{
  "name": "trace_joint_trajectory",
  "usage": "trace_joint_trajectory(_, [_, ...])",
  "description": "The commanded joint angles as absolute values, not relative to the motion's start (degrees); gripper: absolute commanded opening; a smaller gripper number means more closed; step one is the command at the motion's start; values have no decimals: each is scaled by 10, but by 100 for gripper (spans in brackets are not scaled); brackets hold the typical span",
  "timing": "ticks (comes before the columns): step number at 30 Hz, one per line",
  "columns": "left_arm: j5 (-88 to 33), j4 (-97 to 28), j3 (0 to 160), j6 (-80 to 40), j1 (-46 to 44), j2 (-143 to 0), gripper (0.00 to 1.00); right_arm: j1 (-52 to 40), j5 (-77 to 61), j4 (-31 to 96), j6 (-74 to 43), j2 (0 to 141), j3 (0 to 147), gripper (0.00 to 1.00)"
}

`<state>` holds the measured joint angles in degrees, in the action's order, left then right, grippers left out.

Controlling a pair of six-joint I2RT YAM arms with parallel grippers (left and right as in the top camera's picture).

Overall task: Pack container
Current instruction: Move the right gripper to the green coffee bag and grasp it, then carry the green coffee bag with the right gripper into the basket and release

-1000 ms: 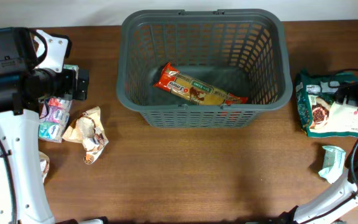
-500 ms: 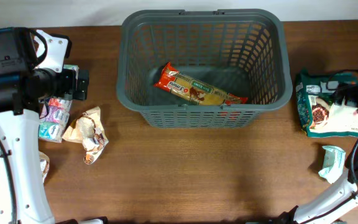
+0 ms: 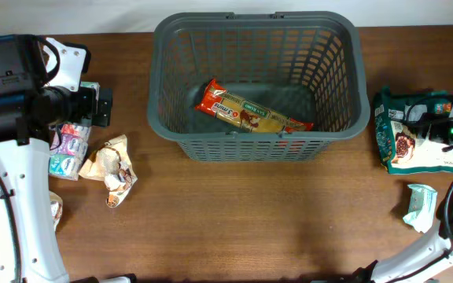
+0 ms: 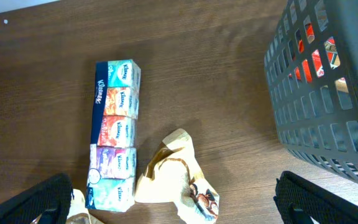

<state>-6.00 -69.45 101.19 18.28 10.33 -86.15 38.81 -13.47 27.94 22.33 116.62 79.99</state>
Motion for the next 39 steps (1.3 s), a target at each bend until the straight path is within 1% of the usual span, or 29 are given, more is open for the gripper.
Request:
trace_joint_trajectory(1, [-66,-695,1011,187,107,-864,99,383,-103,281,236,1204,734,99])
trace_joint_trajectory(5, [-66,-695,1011,187,107,-864,99,383,-103,237,236,1204,694,98])
trace_joint_trajectory(6, [-66,-695,1011,187,107,-863,99,383,-103,230,236,1204,688,77])
trace_joint_trajectory(7, [-66,-695,1011,187,107,-863,99,383,-103,226,236,1204,683,32])
trace_joint_trajectory(8, [-66,-695,1011,187,107,-863,99,383,-103,224,235,1204,681,8])
trace_joint_trajectory(9, [-66,-695,1011,187,107,-863,99,383,-103,224,235,1204,681,4])
trace_joint_trajectory(14, [-66,-695,1011,187,107,-863,99,383,-103,227,235,1204,681,4])
trace_joint_trajectory(19, [-66,-695,1011,188,107,-863,99,383,-103,227,179,1200,683,4])
trace_joint_trajectory(23, [-66,-695,1011,187,107,-863,99,383,-103,231,170,1177,690,4])
trace_joint_trajectory(39, [-66,-695,1011,188,107,-863,99,378,-117,278,159,960,818,3])
